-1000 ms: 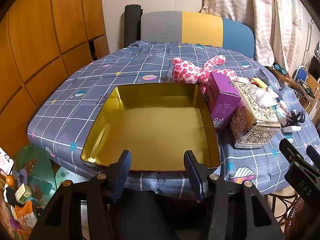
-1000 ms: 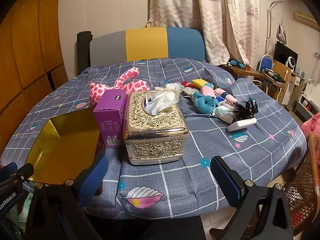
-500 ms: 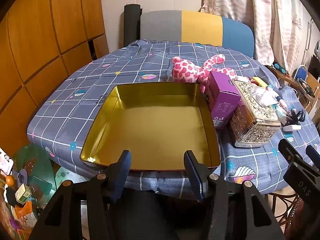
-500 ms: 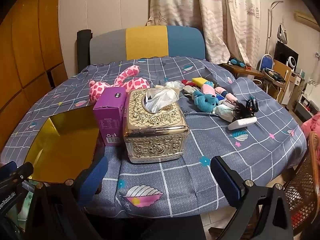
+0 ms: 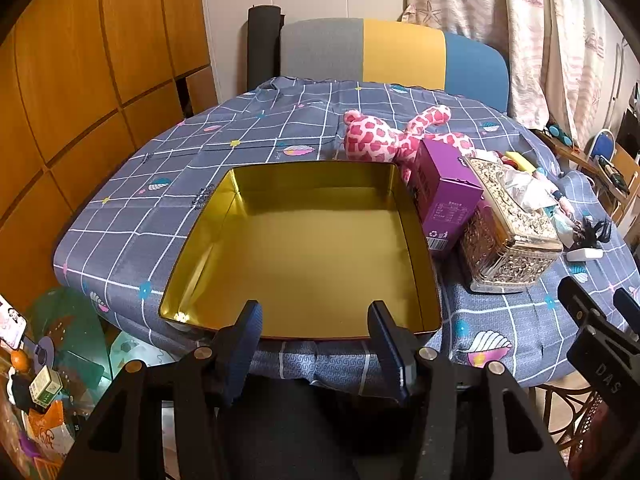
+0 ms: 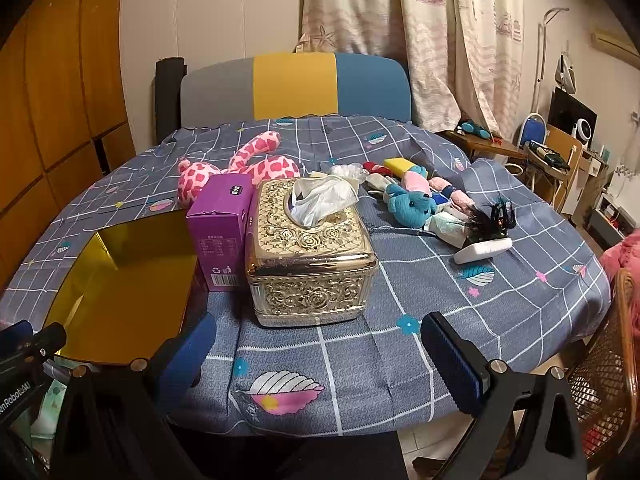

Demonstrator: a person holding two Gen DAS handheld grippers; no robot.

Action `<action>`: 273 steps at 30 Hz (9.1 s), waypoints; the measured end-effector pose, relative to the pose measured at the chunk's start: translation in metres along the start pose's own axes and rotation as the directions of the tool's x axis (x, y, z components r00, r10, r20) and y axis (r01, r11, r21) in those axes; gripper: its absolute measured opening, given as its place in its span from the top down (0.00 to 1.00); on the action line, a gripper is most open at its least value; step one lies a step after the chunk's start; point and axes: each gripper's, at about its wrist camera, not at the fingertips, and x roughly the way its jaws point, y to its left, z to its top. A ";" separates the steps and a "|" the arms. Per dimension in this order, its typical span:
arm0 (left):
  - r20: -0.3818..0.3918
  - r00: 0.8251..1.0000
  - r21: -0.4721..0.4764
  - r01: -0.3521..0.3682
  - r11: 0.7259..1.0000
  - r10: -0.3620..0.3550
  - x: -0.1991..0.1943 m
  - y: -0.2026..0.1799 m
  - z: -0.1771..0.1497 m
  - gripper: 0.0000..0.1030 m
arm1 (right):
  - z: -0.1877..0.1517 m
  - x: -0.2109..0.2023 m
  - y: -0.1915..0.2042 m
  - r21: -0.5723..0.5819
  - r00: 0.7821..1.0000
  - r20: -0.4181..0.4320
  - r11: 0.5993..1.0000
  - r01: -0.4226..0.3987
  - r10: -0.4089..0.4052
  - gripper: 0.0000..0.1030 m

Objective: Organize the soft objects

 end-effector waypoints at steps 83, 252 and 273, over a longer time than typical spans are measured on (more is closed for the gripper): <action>-0.211 0.832 0.233 0.553 0.800 -0.514 0.032 -0.192 0.069 0.46 | 0.079 0.262 -0.395 0.640 0.926 -0.289 0.769 -0.003 0.243 0.71; -0.070 0.970 -0.380 0.191 0.905 -0.234 0.127 0.169 0.041 0.34 | 0.079 0.244 0.265 -0.013 0.715 -0.465 0.804 -0.595 0.522 0.67; -0.035 0.954 -0.381 0.264 0.886 -0.299 0.115 0.151 0.039 0.34 | 0.112 0.126 0.205 -0.134 0.766 -0.257 0.763 -0.632 0.589 0.39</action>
